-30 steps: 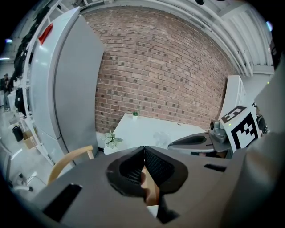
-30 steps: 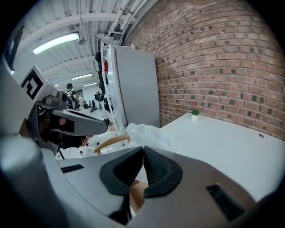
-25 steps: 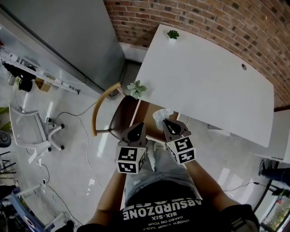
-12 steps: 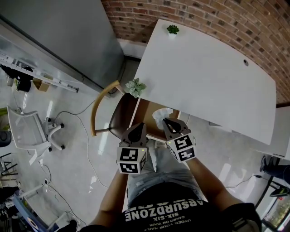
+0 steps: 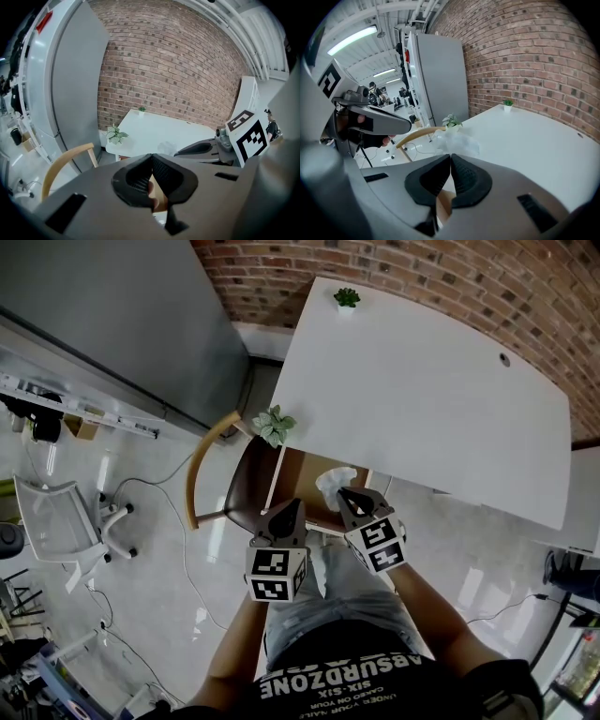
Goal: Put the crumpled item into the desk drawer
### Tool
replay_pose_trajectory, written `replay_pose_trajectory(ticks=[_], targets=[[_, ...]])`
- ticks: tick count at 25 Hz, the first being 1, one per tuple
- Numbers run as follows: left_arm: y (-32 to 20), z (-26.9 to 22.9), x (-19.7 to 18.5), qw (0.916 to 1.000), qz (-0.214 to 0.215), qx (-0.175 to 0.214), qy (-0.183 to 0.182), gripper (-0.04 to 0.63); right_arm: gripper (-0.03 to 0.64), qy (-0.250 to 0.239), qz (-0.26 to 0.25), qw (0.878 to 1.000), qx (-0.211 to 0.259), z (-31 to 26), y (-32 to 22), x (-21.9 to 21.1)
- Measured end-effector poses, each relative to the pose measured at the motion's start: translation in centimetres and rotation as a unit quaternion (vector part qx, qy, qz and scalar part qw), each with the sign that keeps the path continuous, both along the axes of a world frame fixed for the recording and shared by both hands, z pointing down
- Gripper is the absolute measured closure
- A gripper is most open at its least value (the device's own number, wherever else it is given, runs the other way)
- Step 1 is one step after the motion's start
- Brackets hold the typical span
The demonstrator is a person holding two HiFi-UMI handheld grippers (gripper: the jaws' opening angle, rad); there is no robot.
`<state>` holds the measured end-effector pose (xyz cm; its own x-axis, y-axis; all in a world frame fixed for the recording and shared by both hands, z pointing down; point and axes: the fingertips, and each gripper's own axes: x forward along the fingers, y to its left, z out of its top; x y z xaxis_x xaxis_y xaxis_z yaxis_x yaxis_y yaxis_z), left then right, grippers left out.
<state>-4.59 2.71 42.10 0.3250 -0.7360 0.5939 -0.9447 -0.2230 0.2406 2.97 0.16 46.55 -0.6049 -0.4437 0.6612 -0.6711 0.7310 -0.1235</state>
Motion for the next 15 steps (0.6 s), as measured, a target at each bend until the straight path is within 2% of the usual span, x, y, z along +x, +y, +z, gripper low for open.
replay_pose_trajectory(ticks=[15], targets=[[-0.8,2.0,0.4,0.9998,0.0,-0.018,0.005,0.591,0.615,0.02,-0.008,0.999,-0.027,3.0,-0.5,-0.2]])
